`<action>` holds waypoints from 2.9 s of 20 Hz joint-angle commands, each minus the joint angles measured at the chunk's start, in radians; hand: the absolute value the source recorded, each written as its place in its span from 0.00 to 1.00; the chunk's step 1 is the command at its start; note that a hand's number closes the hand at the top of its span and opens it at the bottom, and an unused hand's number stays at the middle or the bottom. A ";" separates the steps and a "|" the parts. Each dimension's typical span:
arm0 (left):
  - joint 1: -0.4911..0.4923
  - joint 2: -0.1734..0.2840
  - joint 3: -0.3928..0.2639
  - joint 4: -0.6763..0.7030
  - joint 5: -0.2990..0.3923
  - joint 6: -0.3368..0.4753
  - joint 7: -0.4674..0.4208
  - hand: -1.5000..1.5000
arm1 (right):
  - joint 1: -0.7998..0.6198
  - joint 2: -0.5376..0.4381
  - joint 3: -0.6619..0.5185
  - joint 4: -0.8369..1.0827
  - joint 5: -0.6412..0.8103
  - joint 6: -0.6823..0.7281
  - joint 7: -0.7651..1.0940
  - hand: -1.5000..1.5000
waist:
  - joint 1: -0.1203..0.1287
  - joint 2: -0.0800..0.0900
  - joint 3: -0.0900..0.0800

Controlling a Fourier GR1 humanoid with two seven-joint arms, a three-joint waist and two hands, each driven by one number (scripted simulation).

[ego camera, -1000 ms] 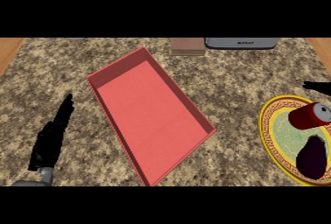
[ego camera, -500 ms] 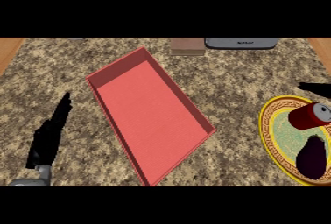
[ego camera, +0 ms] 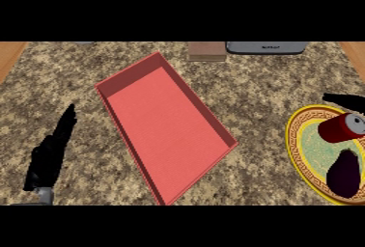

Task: Pick the can from the plate and place it in the cardboard box

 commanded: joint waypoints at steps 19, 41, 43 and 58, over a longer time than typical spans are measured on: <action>-0.051 -0.048 0.076 0.064 -0.059 -0.047 -0.015 0.50 | -0.017 0.121 -0.060 0.073 0.159 -0.201 -0.055 1.00 | -0.006 0.001 0.000; 0.031 -0.093 0.032 -0.034 -0.103 -0.026 0.021 0.50 | 0.372 0.532 0.030 -0.915 0.342 -0.155 0.916 1.00 | -0.028 -0.010 -0.001; 0.000 -0.085 0.045 -0.014 -0.095 -0.036 0.028 0.50 | 0.334 0.564 0.017 -1.009 0.262 -0.083 0.922 1.00 | -0.027 -0.008 -0.001; -0.011 -0.062 0.079 -0.024 -0.075 -0.086 0.027 0.50 | -0.052 0.795 0.178 -1.128 0.004 -0.059 1.187 1.00 | 0.003 -0.001 -0.001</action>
